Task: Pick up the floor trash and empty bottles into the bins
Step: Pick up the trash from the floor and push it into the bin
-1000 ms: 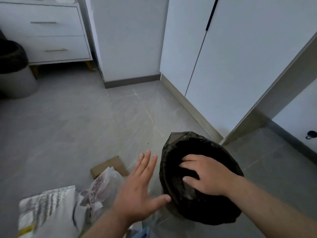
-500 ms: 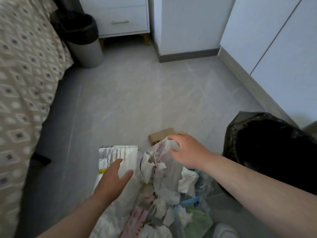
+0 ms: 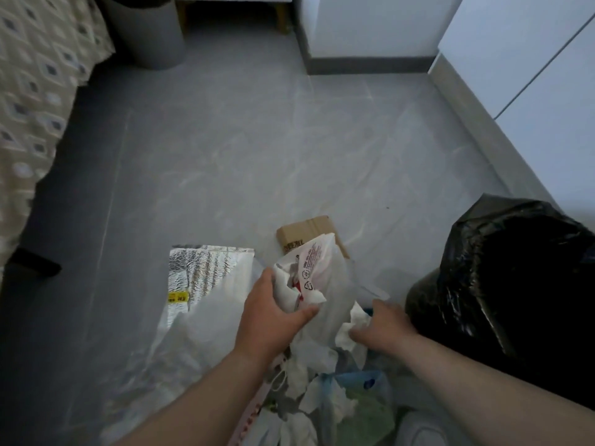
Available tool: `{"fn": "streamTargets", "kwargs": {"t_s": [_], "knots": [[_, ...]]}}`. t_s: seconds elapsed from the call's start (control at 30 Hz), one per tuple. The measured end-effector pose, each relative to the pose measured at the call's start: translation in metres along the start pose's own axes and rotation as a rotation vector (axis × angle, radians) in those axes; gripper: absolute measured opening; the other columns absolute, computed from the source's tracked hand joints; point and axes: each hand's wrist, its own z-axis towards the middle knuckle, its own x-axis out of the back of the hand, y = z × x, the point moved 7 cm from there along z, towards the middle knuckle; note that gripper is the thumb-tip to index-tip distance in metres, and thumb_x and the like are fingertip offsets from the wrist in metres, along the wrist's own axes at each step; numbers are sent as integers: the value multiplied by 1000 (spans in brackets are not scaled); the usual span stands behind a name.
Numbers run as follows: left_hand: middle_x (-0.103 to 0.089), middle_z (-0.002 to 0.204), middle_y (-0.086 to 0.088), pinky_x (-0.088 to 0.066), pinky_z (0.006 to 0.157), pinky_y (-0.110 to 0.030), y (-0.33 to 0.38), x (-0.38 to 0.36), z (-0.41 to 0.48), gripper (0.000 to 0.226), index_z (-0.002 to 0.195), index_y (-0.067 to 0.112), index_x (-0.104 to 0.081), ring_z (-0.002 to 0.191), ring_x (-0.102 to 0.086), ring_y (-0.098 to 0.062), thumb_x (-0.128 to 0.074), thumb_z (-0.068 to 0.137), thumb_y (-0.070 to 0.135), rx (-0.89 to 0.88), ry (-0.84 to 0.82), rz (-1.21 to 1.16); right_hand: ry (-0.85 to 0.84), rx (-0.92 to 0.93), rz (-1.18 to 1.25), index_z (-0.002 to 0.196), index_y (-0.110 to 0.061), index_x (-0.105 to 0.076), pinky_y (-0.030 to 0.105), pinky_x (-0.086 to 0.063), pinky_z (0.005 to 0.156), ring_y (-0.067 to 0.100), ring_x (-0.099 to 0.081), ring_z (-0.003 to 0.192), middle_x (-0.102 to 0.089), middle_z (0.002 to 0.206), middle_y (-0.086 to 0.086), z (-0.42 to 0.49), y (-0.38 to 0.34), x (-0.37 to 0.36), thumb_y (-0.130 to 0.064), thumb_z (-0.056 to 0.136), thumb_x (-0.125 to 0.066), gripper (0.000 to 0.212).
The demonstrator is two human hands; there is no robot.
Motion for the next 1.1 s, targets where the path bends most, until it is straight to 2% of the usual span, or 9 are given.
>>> {"fn": "streamTargets", "kwargs": {"t_s": [0.1,0.17,0.23,0.33,0.47,0.6,0.7,0.87,1.1], "knots": [[-58,98,20,-49,72,-15,-7,-3,6,46,95,37,-51,92,-59,1,-76,61,56,43,75,-60,-4,41,-83,115,-17,-54,31,-48,91,28,-56,116,-58,124,9,4,5,-5,-35,73,-69,47],[-59,94,20,-48,69,-17,-12,-2,9,34,89,41,-51,86,-59,3,-76,67,50,83,59,-113,9,62,-109,82,-21,-55,28,-48,77,29,-62,106,-66,106,8,6,5,-4,-29,77,-63,12],[-55,92,27,-46,70,-16,-16,0,12,32,93,42,-50,84,-54,10,-75,73,45,112,10,-154,-6,69,-84,58,-20,-47,27,-46,64,30,-66,94,-62,76,4,8,8,-7,-24,76,-60,23],[-66,108,12,-54,87,-36,-25,7,15,49,113,33,-56,99,-63,-8,-68,73,58,142,-21,-185,15,74,-9,79,-24,-58,31,-49,79,26,-62,98,-60,95,4,5,8,-8,-46,73,-64,23],[-68,97,7,-55,81,-37,-28,16,11,4,91,36,-59,92,-65,-14,-61,89,34,182,3,-304,-102,7,17,135,-22,-41,34,-43,101,25,-47,123,-41,136,6,0,14,-31,-70,52,-71,101],[-71,96,1,-56,84,-43,-30,21,12,7,96,29,-64,92,-68,-19,-61,90,27,192,1,-356,-81,31,-82,116,-22,-50,32,-42,97,30,-44,121,-38,131,9,-8,15,-55,-51,68,-73,61],[-71,102,0,-55,88,-47,-29,23,13,15,104,30,-64,96,-68,-19,-62,89,29,182,-8,-377,14,80,-18,77,-20,-49,29,-44,83,32,-55,108,-51,114,11,-10,11,-54,-26,79,-62,14],[-71,100,2,-56,83,-42,-24,36,18,12,99,31,-65,93,-68,-18,-59,91,24,139,48,-402,35,171,154,63,-25,-39,25,-40,62,21,-56,83,-52,74,-6,-3,7,-33,-8,80,-50,27],[-69,95,1,-55,74,-41,-15,66,23,13,99,29,-66,86,-66,-18,-58,92,22,71,180,-421,33,188,374,69,-12,-64,23,-42,59,15,-58,73,-62,71,0,1,-6,2,-4,77,-58,12]]}}
